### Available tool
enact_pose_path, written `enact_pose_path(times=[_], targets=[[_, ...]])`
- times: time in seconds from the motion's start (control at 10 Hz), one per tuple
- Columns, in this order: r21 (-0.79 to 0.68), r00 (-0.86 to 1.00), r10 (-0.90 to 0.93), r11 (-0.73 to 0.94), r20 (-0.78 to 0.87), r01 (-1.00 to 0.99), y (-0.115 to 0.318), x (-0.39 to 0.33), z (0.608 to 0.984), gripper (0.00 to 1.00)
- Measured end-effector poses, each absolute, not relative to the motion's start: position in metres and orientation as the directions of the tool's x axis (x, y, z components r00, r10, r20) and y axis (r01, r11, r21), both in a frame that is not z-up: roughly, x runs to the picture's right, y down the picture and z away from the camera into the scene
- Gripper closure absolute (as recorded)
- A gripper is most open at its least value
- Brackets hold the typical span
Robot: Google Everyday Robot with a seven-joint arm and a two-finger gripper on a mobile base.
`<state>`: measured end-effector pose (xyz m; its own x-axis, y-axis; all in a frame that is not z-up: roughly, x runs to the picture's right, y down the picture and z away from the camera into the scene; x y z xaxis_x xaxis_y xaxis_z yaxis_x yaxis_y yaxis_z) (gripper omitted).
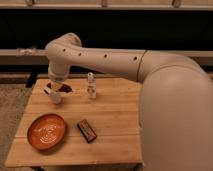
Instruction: Place the pepper in the ceramic bowl
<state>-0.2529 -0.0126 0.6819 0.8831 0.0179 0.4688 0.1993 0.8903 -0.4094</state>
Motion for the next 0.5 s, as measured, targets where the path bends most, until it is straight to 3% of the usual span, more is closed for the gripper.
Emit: enact_pose_path(times=[0.5], targets=[[-0.381, 0.816, -0.143, 0.830, 0.560, 0.407, 0.065, -0.310, 0.615, 1.00]])
